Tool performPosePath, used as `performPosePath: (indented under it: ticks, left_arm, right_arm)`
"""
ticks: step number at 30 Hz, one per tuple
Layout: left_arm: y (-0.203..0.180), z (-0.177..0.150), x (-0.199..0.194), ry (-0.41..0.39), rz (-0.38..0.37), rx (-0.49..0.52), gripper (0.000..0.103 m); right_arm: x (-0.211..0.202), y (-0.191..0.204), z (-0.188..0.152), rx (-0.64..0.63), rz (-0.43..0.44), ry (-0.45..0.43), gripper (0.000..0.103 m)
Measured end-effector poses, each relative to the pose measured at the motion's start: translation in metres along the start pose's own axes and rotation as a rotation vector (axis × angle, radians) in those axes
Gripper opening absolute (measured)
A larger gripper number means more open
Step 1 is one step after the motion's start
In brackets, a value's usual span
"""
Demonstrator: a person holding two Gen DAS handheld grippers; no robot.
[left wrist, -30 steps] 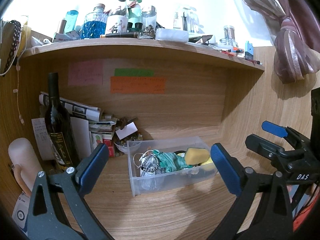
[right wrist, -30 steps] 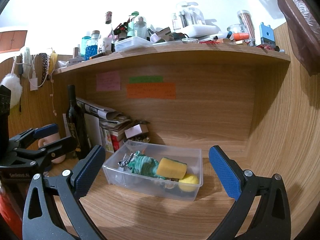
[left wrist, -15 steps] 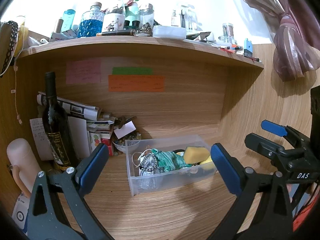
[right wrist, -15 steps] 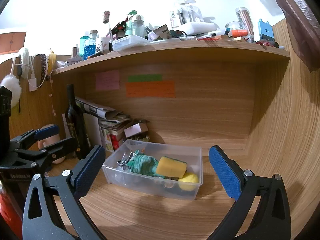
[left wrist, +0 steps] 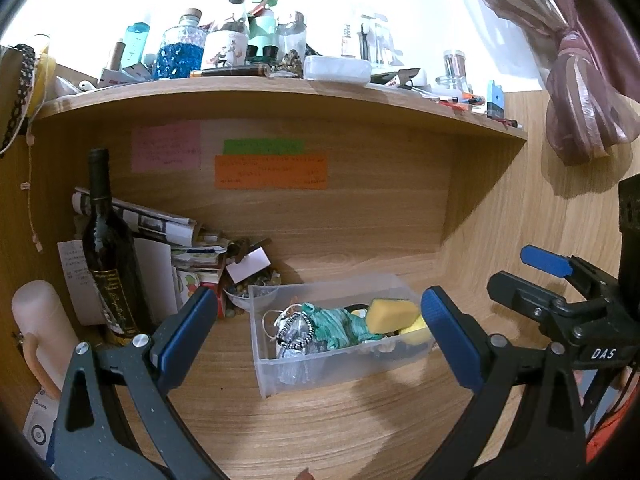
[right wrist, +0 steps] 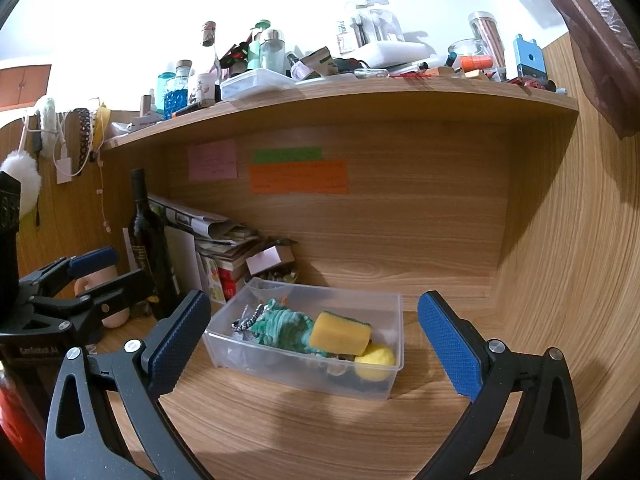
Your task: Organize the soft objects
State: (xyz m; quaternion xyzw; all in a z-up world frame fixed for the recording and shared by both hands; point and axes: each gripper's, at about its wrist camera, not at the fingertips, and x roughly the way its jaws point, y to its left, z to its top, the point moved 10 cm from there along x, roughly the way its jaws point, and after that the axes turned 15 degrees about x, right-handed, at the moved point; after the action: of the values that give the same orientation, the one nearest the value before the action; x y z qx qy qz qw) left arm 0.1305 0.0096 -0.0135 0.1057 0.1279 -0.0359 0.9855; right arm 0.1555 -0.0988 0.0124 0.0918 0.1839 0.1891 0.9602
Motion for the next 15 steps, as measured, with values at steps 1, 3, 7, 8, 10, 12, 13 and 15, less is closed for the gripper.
performPosePath:
  ticks: [1, 3, 7, 8, 10, 12, 13, 15]
  left_arm:
    - [-0.0012, -0.0003, 0.0009, 0.005, -0.008, 0.002, 0.103]
    - [-0.0029, -0.0006, 0.0023, 0.008, -0.018, 0.006, 0.103]
    - [-0.0037, -0.001, 0.003, 0.01, -0.019, 0.003, 0.103]
    - [-0.0034, -0.0014, 0.0035, 0.012, -0.023, 0.001, 0.103]
    - [-0.0034, -0.0023, 0.0041, 0.015, -0.029, 0.0, 0.103]
    - [-0.0033, -0.0028, 0.0047, 0.016, -0.031, 0.002, 0.103]
    - [-0.0034, -0.0027, 0.0048, 0.016, -0.032, 0.001, 0.103]
    - [-0.0038, -0.0032, 0.0053, 0.018, -0.035, 0.002, 0.103]
  right_arm:
    - [0.0003, -0.0004, -0.0001, 0.001, 0.001, 0.001, 0.103]
    - [0.0006, -0.0004, -0.0003, 0.002, 0.002, 0.002, 0.103]
    - [0.0008, 0.0001, -0.0007, 0.002, 0.001, 0.002, 0.103]
    - [0.0006, 0.0003, -0.0008, 0.003, 0.0, 0.002, 0.103]
    - [0.0012, 0.0004, -0.0009, 0.002, 0.001, 0.003, 0.103]
    - [0.0025, 0.0005, -0.0011, 0.002, 0.003, 0.005, 0.103]
    - [0.0032, 0.0009, -0.0014, 0.001, 0.004, 0.006, 0.103]
    - [0.0037, 0.0018, -0.0015, 0.001, 0.005, 0.007, 0.103]
